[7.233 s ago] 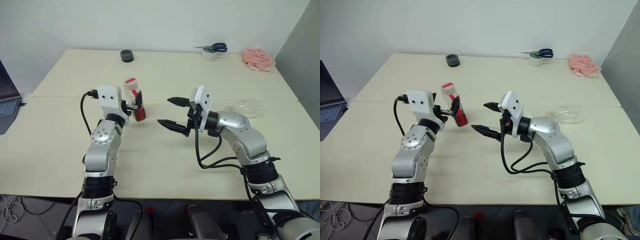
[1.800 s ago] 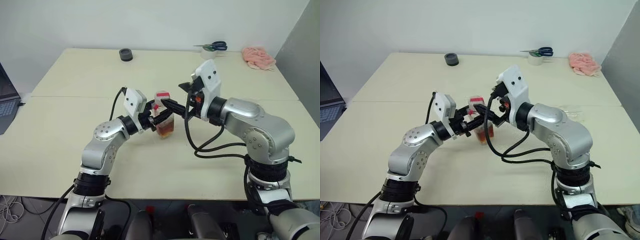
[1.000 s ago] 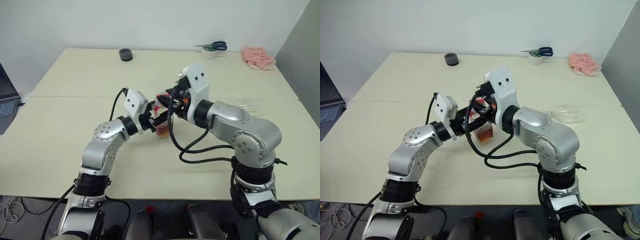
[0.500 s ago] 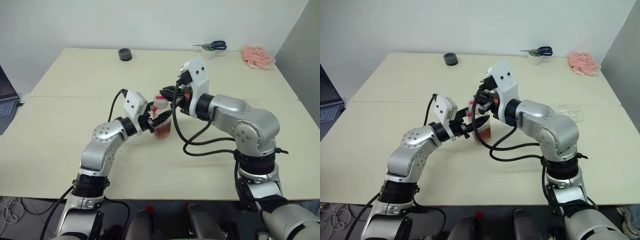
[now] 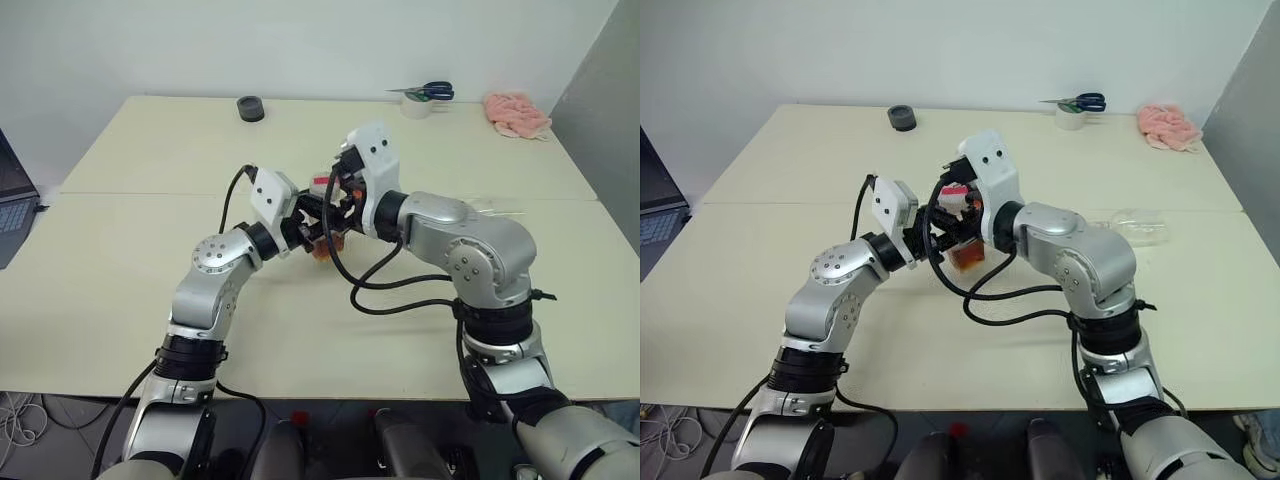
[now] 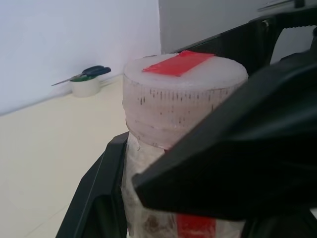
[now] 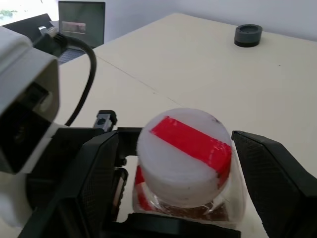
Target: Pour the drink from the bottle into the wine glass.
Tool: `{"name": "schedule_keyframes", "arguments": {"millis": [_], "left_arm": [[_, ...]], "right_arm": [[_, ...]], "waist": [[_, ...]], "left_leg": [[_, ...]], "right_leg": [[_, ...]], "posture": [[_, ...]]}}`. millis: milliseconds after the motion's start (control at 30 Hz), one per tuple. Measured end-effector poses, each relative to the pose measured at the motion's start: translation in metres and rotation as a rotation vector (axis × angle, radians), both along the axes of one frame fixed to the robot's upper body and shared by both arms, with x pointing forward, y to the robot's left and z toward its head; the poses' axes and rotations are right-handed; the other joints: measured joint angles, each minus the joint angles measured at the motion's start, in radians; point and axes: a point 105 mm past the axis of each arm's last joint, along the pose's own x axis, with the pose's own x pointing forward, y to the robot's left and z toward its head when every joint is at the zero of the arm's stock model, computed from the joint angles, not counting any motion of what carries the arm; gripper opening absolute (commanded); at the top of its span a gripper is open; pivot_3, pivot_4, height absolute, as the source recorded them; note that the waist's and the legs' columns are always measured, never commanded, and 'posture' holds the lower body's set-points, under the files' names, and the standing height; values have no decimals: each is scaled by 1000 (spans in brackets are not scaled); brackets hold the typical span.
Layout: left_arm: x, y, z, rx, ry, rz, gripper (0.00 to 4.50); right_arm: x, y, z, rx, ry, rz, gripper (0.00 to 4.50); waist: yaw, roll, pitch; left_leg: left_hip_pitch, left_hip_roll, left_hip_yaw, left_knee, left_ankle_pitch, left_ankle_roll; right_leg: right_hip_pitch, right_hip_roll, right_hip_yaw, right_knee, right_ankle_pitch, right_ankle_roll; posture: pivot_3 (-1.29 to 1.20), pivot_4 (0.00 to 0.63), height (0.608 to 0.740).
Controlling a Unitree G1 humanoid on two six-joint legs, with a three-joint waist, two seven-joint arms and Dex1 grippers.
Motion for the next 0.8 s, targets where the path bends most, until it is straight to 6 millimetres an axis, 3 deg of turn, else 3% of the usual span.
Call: {"name": "schedule_keyframes", "arguments": {"millis": [333, 433, 567, 800], "left_arm": [[1, 1, -4, 4, 14, -7, 2176], [1, 1, -4, 4, 14, -7, 2176], [1, -1, -5, -2, 16, -7, 2176], [2, -2, -5, -9, 18, -5, 2176]], "right_arm": [[2, -1, 4, 28, -8, -25, 3858], [2, -1, 4, 29, -8, -25, 3300], [1, 0, 4, 25, -10, -20, 1920], [2, -1, 4, 12, -26, -12, 1892]], "waist": [[0, 0, 0], [0, 0, 0], [0, 0, 0], [0, 0, 0]], "left_leg": [[0, 0, 0, 0, 0, 0], [0, 0, 0, 0, 0, 0], [-1, 0, 0, 0, 0, 0], [-1, 0, 0, 0, 0, 0]], "right_leg": [[0, 0, 0, 0, 0, 0], [-1, 0, 0, 0, 0, 0], [-1, 0, 0, 0, 0, 0], [-1, 0, 0, 0, 0, 0]], "posture": [[0, 150, 740], [0, 150, 740], [0, 150, 740], [0, 150, 740]]}}
